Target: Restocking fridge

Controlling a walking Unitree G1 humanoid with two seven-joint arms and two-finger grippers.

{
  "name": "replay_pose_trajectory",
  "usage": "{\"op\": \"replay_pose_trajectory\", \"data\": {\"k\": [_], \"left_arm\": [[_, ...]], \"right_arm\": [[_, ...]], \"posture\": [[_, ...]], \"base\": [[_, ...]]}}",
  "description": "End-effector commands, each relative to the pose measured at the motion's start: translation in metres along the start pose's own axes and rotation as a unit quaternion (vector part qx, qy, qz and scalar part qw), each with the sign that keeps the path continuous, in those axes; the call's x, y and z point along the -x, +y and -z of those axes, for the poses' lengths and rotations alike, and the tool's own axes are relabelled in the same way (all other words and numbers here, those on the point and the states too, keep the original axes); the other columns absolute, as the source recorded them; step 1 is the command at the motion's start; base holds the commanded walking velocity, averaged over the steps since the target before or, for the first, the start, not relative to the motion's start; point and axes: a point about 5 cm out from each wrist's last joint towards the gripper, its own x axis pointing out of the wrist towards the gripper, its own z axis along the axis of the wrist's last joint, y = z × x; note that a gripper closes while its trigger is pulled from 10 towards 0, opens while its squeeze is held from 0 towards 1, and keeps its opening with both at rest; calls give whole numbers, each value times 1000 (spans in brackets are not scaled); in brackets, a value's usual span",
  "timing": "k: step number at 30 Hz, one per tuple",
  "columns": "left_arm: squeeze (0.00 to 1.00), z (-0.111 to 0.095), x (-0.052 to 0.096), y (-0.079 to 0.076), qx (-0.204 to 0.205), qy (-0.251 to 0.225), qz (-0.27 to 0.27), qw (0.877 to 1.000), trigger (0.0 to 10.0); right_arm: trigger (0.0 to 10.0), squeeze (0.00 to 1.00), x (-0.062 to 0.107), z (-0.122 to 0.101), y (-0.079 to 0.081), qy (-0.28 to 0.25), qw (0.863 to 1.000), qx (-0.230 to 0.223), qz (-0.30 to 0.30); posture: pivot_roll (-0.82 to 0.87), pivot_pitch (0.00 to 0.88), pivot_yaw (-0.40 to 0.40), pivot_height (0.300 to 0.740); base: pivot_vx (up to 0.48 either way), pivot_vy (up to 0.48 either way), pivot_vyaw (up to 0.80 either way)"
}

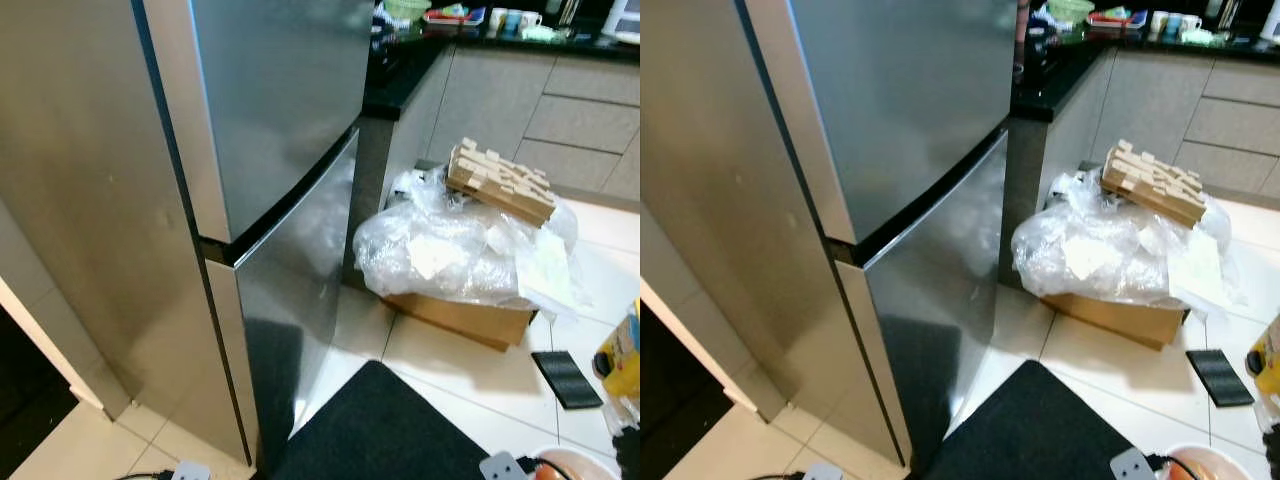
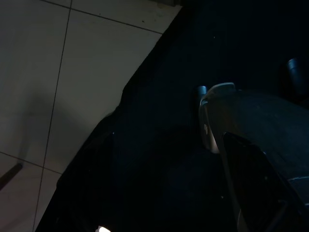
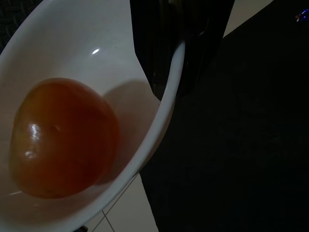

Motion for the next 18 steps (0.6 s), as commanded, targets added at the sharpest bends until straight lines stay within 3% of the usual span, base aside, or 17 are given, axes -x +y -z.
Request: {"op": "replay_pose_trajectory", "data": {"k": [1, 6, 18], "left_arm": [[0, 17, 2, -5, 6, 35, 10, 999, 10000], [0, 16, 2, -2, 17, 30, -2, 999, 10000], [0, 3, 3, 18, 111, -24, -42, 993, 10000]], "right_arm": [[10000, 0, 0, -4, 0, -6, 1000, 1, 0], [10000, 0, 0, -4, 0, -6, 1000, 1, -2], [10000, 0, 0, -5, 1, -8, 1000, 1, -6]], "posture": [[-37, 0, -29, 740], [-37, 0, -29, 740], [-35, 0, -28, 740]], "base": [[0, -480, 0], [0, -480, 0], [0, 0, 0]]}}
